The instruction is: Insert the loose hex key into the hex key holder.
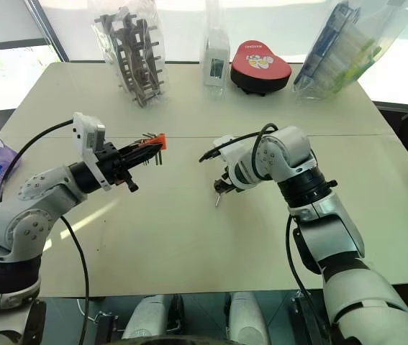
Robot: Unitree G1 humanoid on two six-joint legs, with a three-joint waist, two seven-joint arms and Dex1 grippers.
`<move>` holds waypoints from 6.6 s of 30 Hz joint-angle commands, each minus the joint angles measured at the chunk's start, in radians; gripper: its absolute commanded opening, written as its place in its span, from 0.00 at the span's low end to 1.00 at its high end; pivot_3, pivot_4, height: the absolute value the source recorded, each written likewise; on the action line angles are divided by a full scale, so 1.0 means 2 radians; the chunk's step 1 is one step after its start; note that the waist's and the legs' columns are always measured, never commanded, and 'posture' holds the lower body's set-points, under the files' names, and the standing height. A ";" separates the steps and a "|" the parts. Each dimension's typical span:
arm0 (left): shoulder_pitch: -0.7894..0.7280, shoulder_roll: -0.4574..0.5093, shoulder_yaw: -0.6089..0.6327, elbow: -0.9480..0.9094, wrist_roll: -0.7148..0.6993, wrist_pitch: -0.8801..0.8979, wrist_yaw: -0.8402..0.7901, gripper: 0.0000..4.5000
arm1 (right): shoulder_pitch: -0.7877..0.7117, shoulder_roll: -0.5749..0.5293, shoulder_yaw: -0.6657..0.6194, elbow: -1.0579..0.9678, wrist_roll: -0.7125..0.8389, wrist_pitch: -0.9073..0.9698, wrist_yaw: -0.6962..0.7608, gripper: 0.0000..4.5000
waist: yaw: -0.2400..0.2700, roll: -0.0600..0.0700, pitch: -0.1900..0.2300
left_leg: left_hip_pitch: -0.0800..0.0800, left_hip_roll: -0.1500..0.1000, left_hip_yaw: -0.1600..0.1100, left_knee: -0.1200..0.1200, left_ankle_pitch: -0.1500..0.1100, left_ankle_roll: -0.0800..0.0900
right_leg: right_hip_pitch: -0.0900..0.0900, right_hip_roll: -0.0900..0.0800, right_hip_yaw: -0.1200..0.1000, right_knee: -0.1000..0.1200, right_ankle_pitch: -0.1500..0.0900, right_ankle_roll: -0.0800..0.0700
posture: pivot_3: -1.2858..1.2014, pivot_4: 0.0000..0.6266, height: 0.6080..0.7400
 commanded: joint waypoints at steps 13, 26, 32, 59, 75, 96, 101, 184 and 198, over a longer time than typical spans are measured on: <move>-0.010 -0.006 0.005 -0.010 0.005 -0.019 0.009 0.00 | 0.003 0.002 -0.014 -0.108 -0.084 -0.069 -0.004 0.01 | 0.001 0.000 0.000 | -0.003 0.000 0.000 0.000 0.000 0.000 | -0.003 0.000 0.000 0.000 0.000 0.000 | 0.52 0.24 1.00; -0.080 -0.042 -0.035 0.056 0.028 -0.034 -0.015 0.00 | 0.080 0.027 -0.088 -0.123 -0.255 -0.562 0.123 0.01 | 0.001 0.000 0.000 | -0.003 0.000 0.000 0.000 0.002 -0.003 | -0.004 0.000 0.000 0.000 0.000 0.000 | 0.52 0.24 1.00; -0.105 -0.044 -0.022 0.085 0.008 -0.019 -0.033 0.00 | 0.090 0.006 -0.063 -0.103 -0.335 -0.834 0.253 0.01 | 0.000 0.000 0.000 | -0.003 0.000 0.000 0.000 0.002 -0.004 | -0.004 0.000 0.000 0.001 0.000 0.001 | 0.52 0.24 1.00; -0.113 -0.007 -0.019 0.077 -0.019 0.013 -0.084 0.00 | 0.026 -0.026 -0.076 0.062 -0.426 -1.125 0.388 0.01 | 0.001 0.000 0.000 | -0.003 0.000 0.000 0.000 0.003 -0.005 | -0.003 0.000 0.000 0.001 0.000 0.001 | 0.52 0.24 1.00; -0.113 -0.006 -0.022 0.089 -0.008 -0.001 -0.088 0.00 | 0.012 -0.054 -0.092 0.066 -0.421 -1.126 0.397 0.01 | 0.001 0.000 0.000 | -0.002 0.000 0.000 0.000 0.003 -0.005 | -0.003 0.000 0.000 0.001 0.000 0.001 | 0.52 0.24 1.00; -0.119 -0.014 -0.023 0.096 0.002 -0.011 -0.089 0.00 | 0.039 -0.041 -0.085 -0.004 -0.382 -1.060 0.458 0.01 | 0.002 0.000 0.000 | -0.002 0.000 0.000 0.001 0.003 -0.005 | -0.003 0.000 0.000 0.001 0.000 0.001 | 0.52 0.24 1.00; -0.121 -0.014 -0.022 0.091 -0.001 -0.007 -0.088 0.00 | 0.038 -0.034 -0.085 0.002 -0.385 -1.064 0.458 0.01 | 0.002 0.000 0.000 | -0.002 0.000 0.000 0.001 0.003 -0.005 | -0.003 0.000 0.000 0.001 0.000 0.001 | 0.52 0.24 1.00; -0.085 0.011 -0.015 0.062 -0.009 0.007 -0.100 0.00 | 0.012 -0.059 -0.087 0.052 -0.421 -1.132 0.457 0.01 | 0.001 0.000 0.000 | -0.002 0.000 0.000 0.001 0.004 -0.006 | -0.002 0.000 0.000 0.002 0.000 0.001 | 0.52 0.24 1.00; -0.082 0.010 -0.015 0.057 -0.014 0.008 -0.098 0.00 | 0.026 -0.051 -0.085 0.036 -0.423 -1.121 0.451 0.01 | 0.001 0.000 0.000 | -0.002 0.000 0.000 0.001 0.004 -0.006 | -0.002 0.000 0.000 0.002 0.000 0.001 | 0.52 0.24 1.00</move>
